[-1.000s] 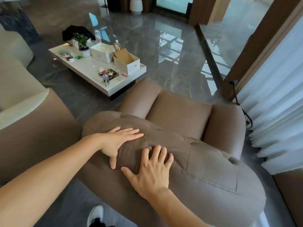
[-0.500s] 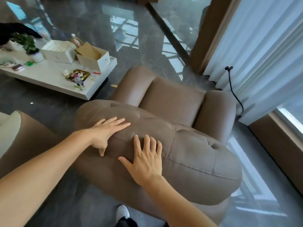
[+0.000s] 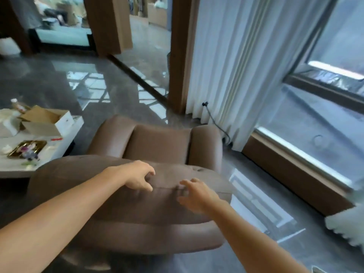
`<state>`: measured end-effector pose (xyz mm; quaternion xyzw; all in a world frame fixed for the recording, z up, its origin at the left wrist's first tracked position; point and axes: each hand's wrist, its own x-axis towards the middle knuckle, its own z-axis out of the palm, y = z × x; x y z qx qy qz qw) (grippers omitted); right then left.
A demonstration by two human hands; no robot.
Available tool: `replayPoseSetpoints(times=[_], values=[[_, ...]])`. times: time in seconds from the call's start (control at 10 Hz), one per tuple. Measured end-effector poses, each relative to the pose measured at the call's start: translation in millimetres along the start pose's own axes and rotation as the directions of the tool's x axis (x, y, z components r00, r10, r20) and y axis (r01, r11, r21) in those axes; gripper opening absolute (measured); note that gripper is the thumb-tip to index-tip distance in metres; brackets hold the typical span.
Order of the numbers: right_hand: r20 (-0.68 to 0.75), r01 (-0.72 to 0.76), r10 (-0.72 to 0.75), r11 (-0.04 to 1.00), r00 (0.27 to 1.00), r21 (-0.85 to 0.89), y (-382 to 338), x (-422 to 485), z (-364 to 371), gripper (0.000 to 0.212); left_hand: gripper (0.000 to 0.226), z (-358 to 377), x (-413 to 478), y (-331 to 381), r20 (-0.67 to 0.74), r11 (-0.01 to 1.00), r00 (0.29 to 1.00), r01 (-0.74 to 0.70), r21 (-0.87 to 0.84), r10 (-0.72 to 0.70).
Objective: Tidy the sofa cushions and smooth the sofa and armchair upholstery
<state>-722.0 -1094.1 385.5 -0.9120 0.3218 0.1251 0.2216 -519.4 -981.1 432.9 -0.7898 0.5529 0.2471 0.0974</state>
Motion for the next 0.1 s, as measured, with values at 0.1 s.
replayPoseSetpoints(times=[0.1], values=[[0.047,-0.048,0.046,0.998,0.998,0.040,29.5,1.2,-71.6,0.046,0.054,-56.6,15.3,50.9,-0.128,1.000,0.991,-0.025,0.012,0.027]])
